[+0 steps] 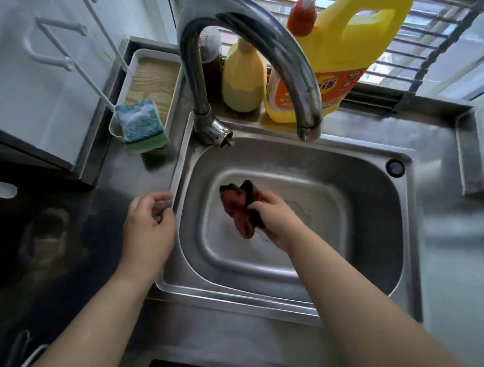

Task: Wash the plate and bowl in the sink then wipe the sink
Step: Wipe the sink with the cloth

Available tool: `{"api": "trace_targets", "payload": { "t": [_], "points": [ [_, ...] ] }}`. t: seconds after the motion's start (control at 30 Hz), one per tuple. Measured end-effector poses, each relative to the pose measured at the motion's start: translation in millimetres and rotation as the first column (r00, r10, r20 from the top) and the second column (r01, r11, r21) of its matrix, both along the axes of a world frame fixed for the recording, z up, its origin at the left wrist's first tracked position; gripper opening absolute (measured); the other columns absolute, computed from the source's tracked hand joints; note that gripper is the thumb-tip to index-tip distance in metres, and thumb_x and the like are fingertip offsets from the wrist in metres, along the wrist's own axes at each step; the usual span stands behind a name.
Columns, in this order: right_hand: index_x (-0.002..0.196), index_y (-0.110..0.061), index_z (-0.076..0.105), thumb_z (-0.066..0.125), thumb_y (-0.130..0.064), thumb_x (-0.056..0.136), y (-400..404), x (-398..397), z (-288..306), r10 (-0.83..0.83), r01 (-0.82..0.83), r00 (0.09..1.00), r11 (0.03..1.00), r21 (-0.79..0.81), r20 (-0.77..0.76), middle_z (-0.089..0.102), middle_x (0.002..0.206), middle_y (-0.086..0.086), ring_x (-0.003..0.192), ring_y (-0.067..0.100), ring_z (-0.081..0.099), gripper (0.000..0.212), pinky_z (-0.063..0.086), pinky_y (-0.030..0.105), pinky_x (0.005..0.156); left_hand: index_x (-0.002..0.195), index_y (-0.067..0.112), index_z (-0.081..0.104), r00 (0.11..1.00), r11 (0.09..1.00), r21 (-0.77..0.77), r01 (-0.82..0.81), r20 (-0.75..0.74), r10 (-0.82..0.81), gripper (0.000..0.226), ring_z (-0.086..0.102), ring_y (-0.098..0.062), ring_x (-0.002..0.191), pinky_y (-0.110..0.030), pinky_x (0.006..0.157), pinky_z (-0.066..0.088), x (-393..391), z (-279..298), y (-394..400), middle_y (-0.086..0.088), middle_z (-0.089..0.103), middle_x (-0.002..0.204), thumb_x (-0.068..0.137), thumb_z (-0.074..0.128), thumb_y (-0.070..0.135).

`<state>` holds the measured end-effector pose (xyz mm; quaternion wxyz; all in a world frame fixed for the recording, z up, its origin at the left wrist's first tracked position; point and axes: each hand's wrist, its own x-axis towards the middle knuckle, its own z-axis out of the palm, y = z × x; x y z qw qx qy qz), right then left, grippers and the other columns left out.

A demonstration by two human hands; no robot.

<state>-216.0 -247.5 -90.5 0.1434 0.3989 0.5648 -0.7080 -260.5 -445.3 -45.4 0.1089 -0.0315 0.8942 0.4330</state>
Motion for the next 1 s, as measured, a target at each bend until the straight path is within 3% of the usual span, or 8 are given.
{"api": "trace_targets", "payload": {
  "t": [0.13,0.23,0.43,0.53,0.63,0.7,0.9,1.0],
  "points": [
    [0.133,-0.02,0.049,0.051,-0.031,0.094,-83.7,21.2,8.9,0.658,-0.679,0.734,0.715,0.165,0.17,0.059,0.125,0.007,0.115,0.024,0.055,0.041,0.041,0.025,0.095,0.1,0.017,0.061,1.0,1.0,-0.024,-0.004,-0.014,0.004,0.024,0.052,-0.002,0.079,0.005,0.066,0.034,-2.6,0.6,-7.8,-0.001,0.051,0.107,0.088,0.051,-0.001],
    [0.15,-0.019,0.021,0.035,-0.038,0.1,-116.3,23.3,7.2,0.656,-0.683,0.73,0.702,0.203,0.19,0.04,0.148,0.011,0.132,0.028,0.04,0.055,0.031,0.026,0.104,0.101,0.014,0.063,0.999,0.999,-0.029,-0.022,-0.029,0.021,0.024,0.052,-0.003,0.079,0.006,0.066,0.033,-3.6,2.1,-12.3,-0.002,0.052,0.106,0.087,0.051,-0.003],
    [0.142,-0.029,0.039,0.037,-0.025,0.099,-54.1,73.0,16.0,0.851,-0.878,0.46,0.392,0.275,0.254,0.057,0.132,0.003,0.116,0.024,0.053,0.043,0.041,0.023,0.091,0.098,0.021,0.062,0.999,1.0,-0.016,-0.006,0.033,0.007,0.023,0.056,-0.01,0.084,-0.008,0.069,0.038,-3.6,-4.2,-10.7,-0.007,0.06,0.108,0.088,0.052,0.002],
    [0.137,-0.03,0.047,0.04,-0.037,0.096,31.5,115.2,16.9,0.794,-0.978,0.209,0.175,0.115,0.571,0.06,0.127,0.001,0.112,0.025,0.057,0.042,0.045,0.03,0.095,0.096,0.022,0.062,0.998,1.0,-0.017,0.001,0.056,0.0,0.021,0.058,-0.015,0.086,-0.018,0.073,0.04,-4.9,-4.8,-4.7,-0.01,0.063,0.108,0.088,0.053,0.005],
    [0.128,-0.018,0.054,0.038,-0.039,0.099,88.6,130.0,16.1,0.636,-0.992,-0.119,-0.042,-0.119,0.762,0.06,0.125,0.009,0.108,0.027,0.057,0.04,0.043,0.029,0.09,0.098,0.021,0.062,1.0,1.0,-0.022,0.006,0.029,-0.005,0.019,0.057,-0.013,0.084,-0.006,0.064,0.037,-7.7,-0.6,0.5,-0.008,0.063,0.107,0.089,0.054,0.006],
    [0.119,-0.011,0.059,0.037,-0.044,0.099,76.0,118.0,-1.0,0.632,-0.994,-0.092,-0.009,-0.111,0.77,0.061,0.122,0.013,0.1,0.029,0.057,0.044,0.042,0.028,0.084,0.098,0.02,0.062,1.0,1.0,-0.031,0.003,0.007,-0.002,0.019,0.055,-0.013,0.084,-0.001,0.06,0.035,-9.7,0.0,1.4,-0.006,0.062,0.105,0.089,0.053,0.006],
    [0.126,-0.03,0.059,0.045,-0.041,0.097,-35.3,62.6,-13.2,0.839,-0.904,0.416,0.423,0.063,0.35,0.062,0.123,-0.009,0.107,0.014,0.058,0.035,0.04,0.021,0.089,0.094,0.022,0.063,0.995,0.999,0.02,0.044,0.089,-0.046,0.019,0.059,-0.013,0.075,-0.024,0.074,0.048,-5.2,-9.2,7.6,0.01,0.063,0.08,0.089,0.055,0.006],
    [0.125,-0.04,0.058,0.045,-0.045,0.094,11.4,92.4,-6.6,0.824,-0.916,0.374,0.401,0.029,0.425,0.062,0.118,-0.017,0.097,0.007,0.058,0.033,0.041,0.019,0.086,0.083,0.029,0.061,0.988,0.994,0.079,0.077,0.13,-0.086,0.026,0.065,-0.025,0.085,-0.038,0.086,0.05,-3.5,-11.7,10.8,0.003,0.068,0.085,0.089,0.053,0.005]
  ]
}}
